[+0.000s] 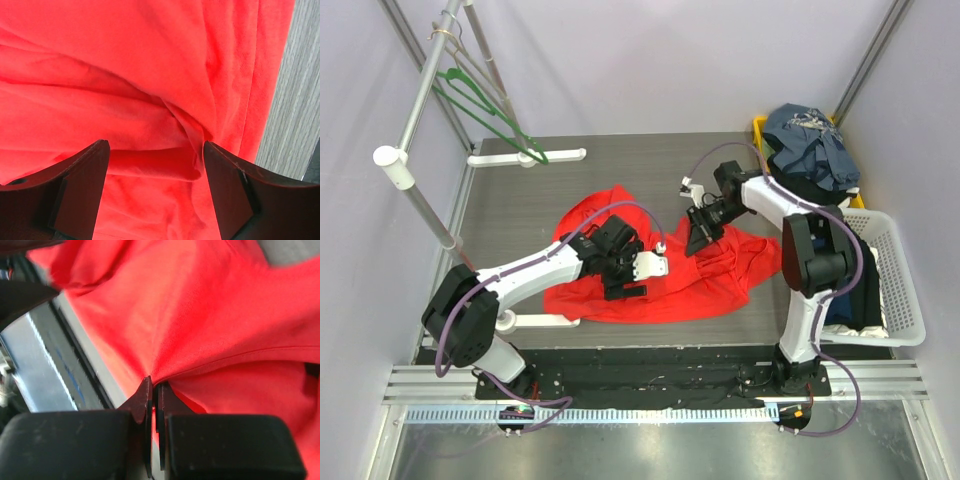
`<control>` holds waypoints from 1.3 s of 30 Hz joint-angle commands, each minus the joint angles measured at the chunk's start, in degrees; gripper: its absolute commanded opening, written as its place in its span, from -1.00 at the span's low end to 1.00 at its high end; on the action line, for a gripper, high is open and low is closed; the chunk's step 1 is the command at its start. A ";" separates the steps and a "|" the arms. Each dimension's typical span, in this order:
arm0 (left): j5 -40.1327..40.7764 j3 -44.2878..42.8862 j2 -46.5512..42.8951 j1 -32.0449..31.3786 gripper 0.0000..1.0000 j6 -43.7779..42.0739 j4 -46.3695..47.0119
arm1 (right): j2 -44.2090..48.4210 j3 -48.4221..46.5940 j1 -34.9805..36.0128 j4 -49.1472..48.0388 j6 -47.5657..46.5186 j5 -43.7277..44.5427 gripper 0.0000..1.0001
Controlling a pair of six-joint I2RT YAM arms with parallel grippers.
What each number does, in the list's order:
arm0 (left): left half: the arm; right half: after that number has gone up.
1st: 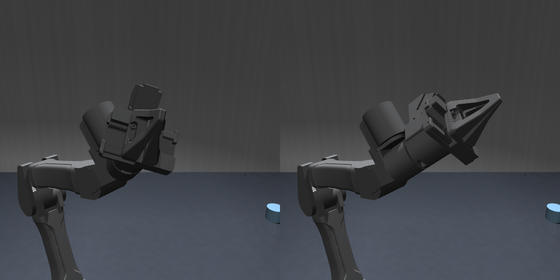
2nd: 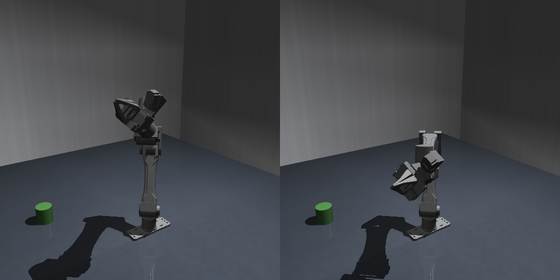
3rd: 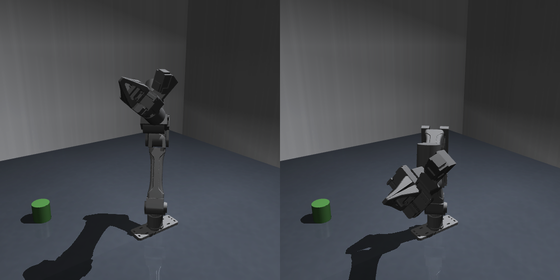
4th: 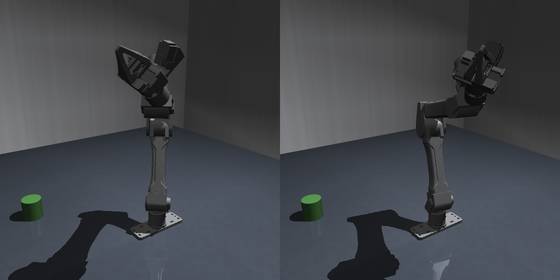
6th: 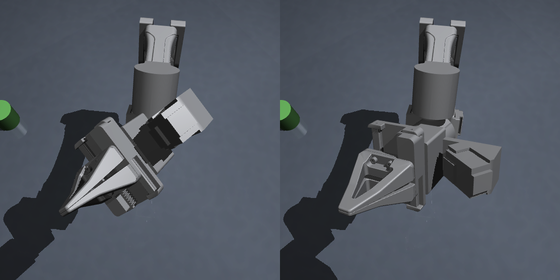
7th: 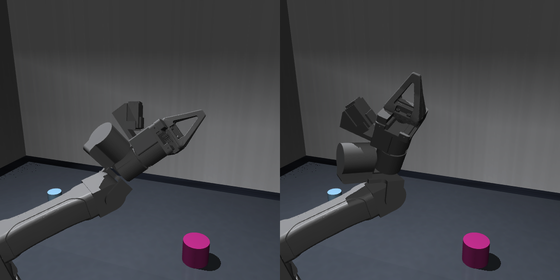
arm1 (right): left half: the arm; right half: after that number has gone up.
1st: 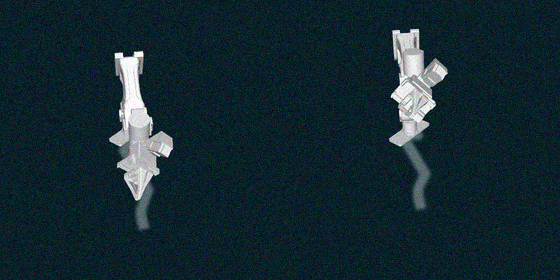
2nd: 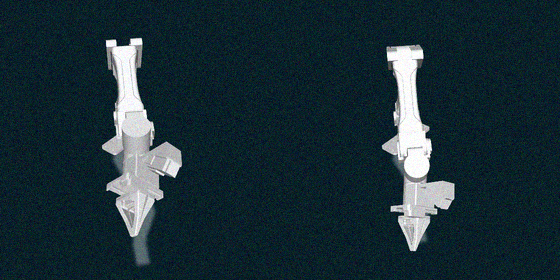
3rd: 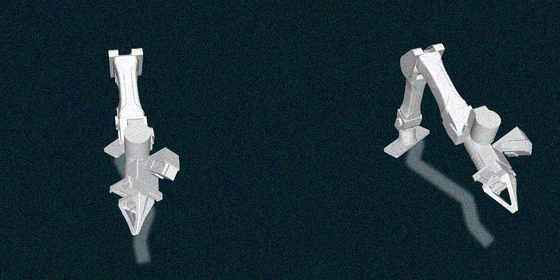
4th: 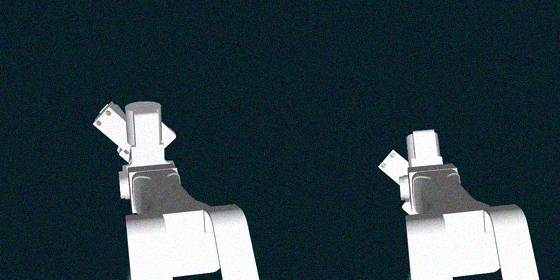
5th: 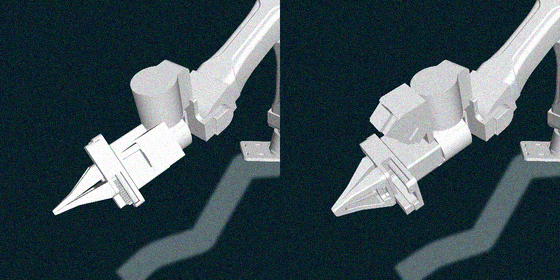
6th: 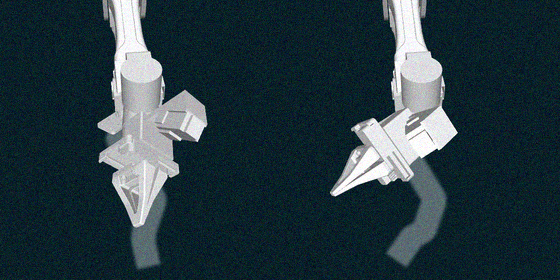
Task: Place the tank top on the hanger
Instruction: Adjust the tank top at the center of the board.
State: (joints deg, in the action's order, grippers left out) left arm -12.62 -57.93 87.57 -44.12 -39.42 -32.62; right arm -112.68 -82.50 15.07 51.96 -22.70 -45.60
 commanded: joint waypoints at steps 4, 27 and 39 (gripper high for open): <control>-2.40 -0.87 -2.58 0.17 0.61 -1.10 -0.07 | 12.75 4.52 -0.39 23.86 -22.28 5.60 -0.98; -11.45 -9.39 2.34 0.00 0.67 -7.58 -5.59 | 17.42 2.43 1.19 17.92 -22.66 11.60 0.16; -18.05 -7.11 4.01 -3.69 0.75 -14.02 -13.51 | 8.62 2.69 1.28 13.17 -19.31 5.53 0.22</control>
State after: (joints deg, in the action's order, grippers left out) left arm -26.26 -64.86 91.90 -46.35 -50.76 -42.54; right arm -104.55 -79.13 16.27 66.43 -42.72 -35.97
